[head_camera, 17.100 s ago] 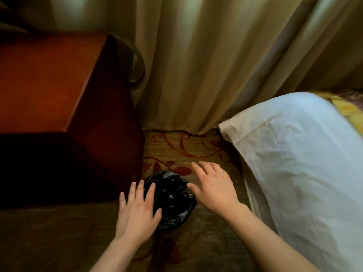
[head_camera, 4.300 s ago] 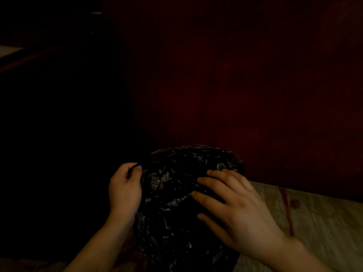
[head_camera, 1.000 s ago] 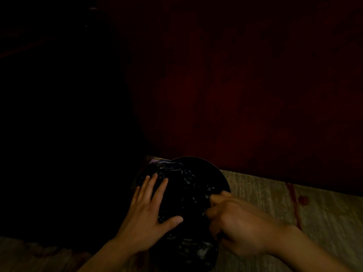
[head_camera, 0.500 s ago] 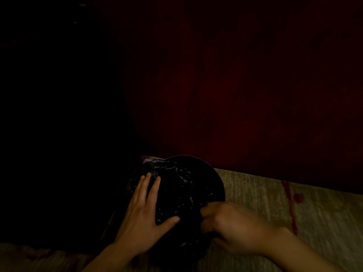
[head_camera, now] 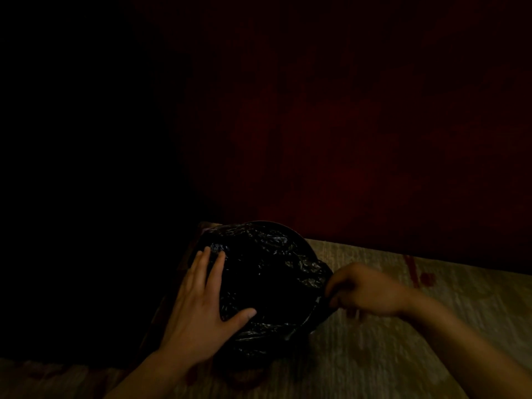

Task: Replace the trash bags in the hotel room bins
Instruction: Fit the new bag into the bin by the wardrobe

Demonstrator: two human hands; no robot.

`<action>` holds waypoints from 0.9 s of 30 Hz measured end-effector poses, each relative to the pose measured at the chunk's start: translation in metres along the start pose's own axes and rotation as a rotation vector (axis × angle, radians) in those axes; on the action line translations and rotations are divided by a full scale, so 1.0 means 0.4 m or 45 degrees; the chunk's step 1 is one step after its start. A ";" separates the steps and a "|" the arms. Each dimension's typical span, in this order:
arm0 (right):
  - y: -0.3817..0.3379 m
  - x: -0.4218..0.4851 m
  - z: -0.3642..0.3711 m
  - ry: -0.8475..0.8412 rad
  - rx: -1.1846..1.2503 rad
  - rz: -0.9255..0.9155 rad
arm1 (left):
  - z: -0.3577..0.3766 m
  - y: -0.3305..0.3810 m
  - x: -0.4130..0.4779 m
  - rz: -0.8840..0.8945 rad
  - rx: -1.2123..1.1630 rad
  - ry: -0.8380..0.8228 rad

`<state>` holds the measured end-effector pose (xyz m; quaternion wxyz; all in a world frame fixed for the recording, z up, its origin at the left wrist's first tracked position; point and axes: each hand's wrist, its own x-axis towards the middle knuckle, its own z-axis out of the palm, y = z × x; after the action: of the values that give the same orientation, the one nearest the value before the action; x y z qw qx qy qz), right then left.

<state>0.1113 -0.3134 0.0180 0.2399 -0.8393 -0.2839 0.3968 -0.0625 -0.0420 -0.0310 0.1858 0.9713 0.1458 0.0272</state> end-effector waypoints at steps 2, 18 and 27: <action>-0.007 0.002 -0.013 0.227 0.167 -0.021 | -0.001 -0.001 0.002 0.006 0.004 0.005; -0.011 0.159 0.028 0.966 0.000 -0.107 | -0.008 0.024 0.068 -0.069 -0.074 0.043; -0.043 0.140 0.009 1.343 -0.308 -0.309 | -0.011 -0.010 0.089 -0.081 -0.168 0.077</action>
<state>0.1327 -0.2629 -0.0027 0.2956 -0.9070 -0.2636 -0.1432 -0.0298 -0.0264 -0.0286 0.2457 0.9506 0.1799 0.0602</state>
